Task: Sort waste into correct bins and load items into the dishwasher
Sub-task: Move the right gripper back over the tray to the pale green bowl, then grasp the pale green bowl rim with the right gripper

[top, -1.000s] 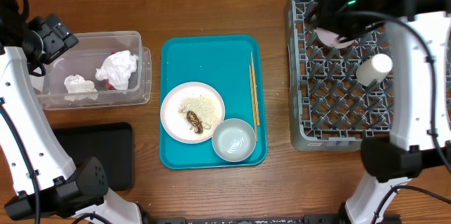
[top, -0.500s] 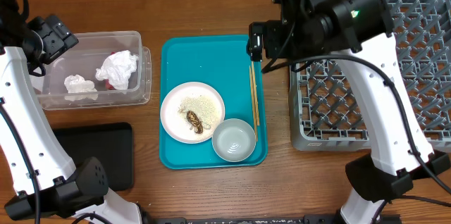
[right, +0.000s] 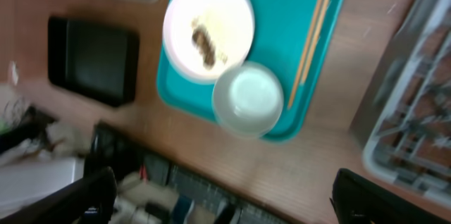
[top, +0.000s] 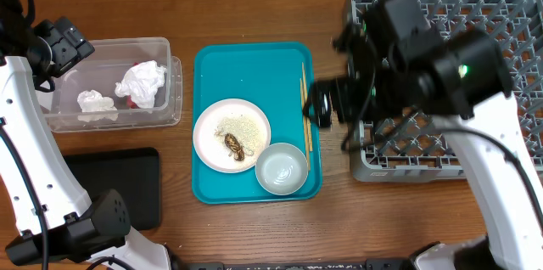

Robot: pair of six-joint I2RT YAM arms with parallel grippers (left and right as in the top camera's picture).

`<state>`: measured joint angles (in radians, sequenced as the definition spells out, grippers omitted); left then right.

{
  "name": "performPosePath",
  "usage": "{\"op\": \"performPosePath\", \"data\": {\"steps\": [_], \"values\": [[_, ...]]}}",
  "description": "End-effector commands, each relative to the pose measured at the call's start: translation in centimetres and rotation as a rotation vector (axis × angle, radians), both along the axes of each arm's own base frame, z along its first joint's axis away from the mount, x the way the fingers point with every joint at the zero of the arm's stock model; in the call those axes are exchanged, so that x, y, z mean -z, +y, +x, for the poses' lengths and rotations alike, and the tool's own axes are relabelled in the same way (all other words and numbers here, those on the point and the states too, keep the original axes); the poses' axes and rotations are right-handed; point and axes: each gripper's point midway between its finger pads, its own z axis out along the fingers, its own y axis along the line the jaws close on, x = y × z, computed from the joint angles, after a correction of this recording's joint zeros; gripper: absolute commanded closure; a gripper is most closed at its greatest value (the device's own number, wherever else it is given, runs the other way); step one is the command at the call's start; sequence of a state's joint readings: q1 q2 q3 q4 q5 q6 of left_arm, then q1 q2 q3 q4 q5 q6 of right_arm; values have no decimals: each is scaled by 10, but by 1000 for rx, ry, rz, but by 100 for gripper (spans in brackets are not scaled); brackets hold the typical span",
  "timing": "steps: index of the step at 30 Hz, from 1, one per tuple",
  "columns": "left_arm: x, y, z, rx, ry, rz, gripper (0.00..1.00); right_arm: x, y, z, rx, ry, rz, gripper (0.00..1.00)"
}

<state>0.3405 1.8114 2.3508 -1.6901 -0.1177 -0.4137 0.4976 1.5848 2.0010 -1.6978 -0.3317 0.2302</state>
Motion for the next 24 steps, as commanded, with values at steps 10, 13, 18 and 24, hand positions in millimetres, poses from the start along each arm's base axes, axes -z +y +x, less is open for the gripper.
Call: {"op": "performPosePath", "data": {"steps": [10,13,18,24], "values": [[-1,2,-1,-13,-1,8,0,82,68,-62,-293,152,11,15],[-1,2,-1,-13,-1,8,0,103,82,-56,-330,62,-27,16],[-1,2,-1,-13,-1,8,0,138,82,-33,-282,-93,-164,20],[-1,2,-1,-13,-1,8,0,171,88,-36,-280,-96,-165,26]]}}
